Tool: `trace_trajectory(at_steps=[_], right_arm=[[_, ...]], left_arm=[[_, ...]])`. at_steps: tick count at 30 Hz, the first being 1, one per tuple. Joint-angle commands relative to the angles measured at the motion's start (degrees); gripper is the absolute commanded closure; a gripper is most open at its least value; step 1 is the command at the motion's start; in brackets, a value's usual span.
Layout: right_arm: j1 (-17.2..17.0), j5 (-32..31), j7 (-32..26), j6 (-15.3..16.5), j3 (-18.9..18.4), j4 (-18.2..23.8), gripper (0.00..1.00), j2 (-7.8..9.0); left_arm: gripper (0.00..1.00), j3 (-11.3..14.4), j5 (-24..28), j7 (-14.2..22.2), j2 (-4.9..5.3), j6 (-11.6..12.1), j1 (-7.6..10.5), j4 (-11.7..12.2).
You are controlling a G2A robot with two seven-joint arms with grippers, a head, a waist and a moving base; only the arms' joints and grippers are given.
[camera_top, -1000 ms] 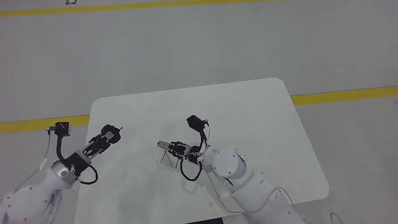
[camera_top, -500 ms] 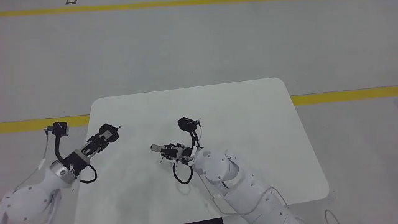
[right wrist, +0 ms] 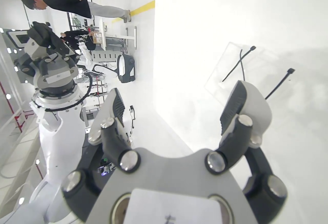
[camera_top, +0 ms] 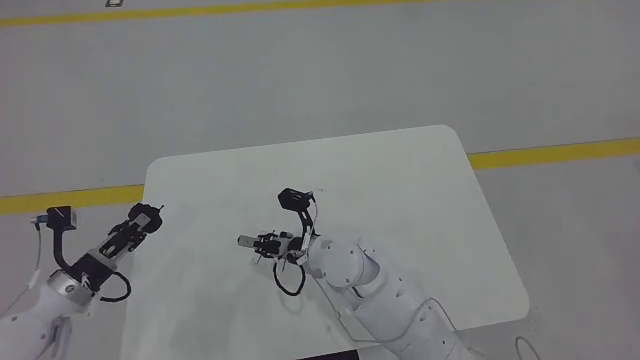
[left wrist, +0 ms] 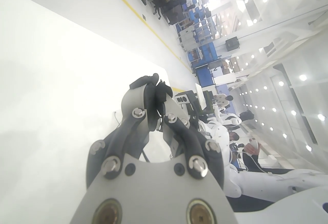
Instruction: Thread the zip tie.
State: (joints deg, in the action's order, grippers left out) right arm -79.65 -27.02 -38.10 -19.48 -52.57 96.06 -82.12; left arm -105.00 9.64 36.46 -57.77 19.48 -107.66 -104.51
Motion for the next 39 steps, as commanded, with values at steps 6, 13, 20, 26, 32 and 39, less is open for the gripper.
trace_trajectory(at_steps=[6,13,20,26,32,39], right_arm=[[-0.1,-2.6,3.2,0.0,3.2,-0.2,0.00,-1.06],[-2.6,-9.3,3.6,0.0,1.9,-1.5,0.00,-4.14],[-5.5,-24.5,-6.9,0.0,-1.8,1.0,0.00,-9.84],[-5.6,-39.0,-19.3,0.0,-5.8,3.5,0.00,-15.09],[-4.4,-46.6,-27.5,0.0,-7.2,4.7,0.00,-15.93],[-4.2,-47.8,-30.5,0.0,-7.7,4.8,0.00,-16.09]], left_arm=[[1.00,0.0,0.0,0.0,0.00,0.0,0.00,0.0],[1.00,0.0,0.0,0.0,0.00,0.0,0.00,0.0],[1.00,0.0,0.0,0.0,0.00,0.0,0.00,0.0],[1.00,0.0,0.0,0.0,0.00,0.0,0.00,0.0],[1.00,0.0,0.0,0.0,0.00,0.0,0.00,0.0],[1.00,0.0,0.0,0.0,0.00,0.0,0.00,0.0]])
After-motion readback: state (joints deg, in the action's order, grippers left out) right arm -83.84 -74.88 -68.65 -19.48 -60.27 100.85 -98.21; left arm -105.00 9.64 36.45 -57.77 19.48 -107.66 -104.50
